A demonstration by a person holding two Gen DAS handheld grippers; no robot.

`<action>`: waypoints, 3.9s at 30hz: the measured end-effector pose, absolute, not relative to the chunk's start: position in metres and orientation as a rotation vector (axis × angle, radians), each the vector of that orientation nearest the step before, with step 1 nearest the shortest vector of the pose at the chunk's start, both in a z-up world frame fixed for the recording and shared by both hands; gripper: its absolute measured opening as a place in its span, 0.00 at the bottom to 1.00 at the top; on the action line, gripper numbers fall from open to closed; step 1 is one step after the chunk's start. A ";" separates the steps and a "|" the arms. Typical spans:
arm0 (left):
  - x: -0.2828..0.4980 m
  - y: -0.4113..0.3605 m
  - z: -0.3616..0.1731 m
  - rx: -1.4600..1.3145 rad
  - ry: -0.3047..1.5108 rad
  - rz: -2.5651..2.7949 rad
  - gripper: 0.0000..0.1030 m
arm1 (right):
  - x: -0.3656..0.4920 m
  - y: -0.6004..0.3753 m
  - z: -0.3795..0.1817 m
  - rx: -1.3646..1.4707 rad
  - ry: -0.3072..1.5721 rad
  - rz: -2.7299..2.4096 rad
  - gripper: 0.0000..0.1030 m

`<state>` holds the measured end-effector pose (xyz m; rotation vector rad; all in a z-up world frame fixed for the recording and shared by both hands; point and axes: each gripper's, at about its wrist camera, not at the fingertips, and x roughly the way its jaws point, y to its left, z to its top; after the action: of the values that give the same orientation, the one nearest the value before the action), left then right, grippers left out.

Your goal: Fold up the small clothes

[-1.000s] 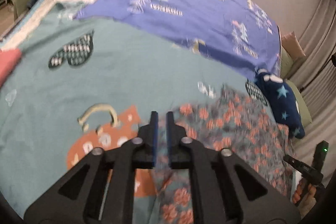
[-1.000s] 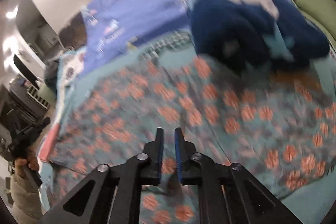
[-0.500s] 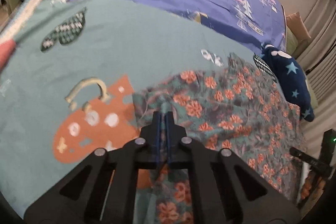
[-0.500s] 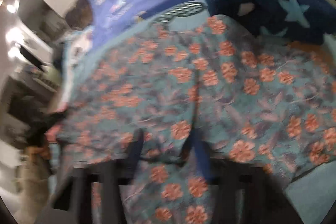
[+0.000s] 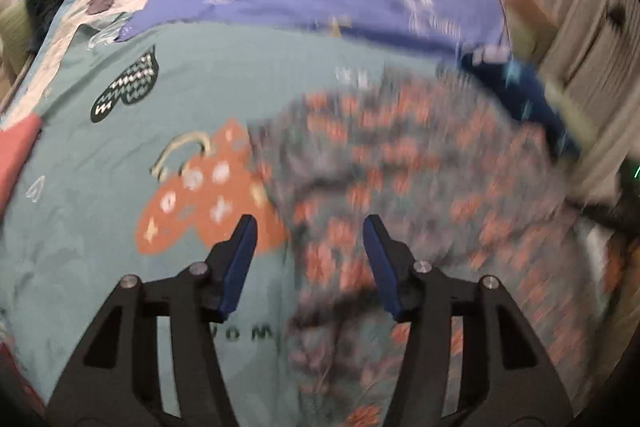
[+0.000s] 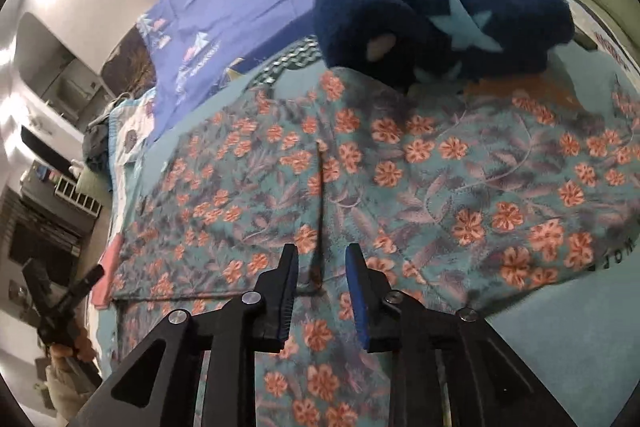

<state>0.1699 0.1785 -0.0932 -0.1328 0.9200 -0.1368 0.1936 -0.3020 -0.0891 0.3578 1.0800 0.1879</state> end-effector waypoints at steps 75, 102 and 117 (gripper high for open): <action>0.191 -0.072 -0.050 -0.006 0.836 -0.587 0.46 | 0.156 -0.377 -0.031 0.255 0.851 0.057 0.61; 0.175 0.097 -0.072 -0.348 0.848 -0.402 0.44 | 0.159 -0.321 -0.043 0.065 0.936 0.230 0.66; 0.166 -0.089 -0.080 0.280 0.798 -0.666 0.54 | 0.191 -0.273 -0.056 0.004 1.037 0.332 0.66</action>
<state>0.1657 -0.0892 -0.0804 0.2799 0.7979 -0.6656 0.1914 -0.2728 -0.0563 0.0040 1.0374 0.3316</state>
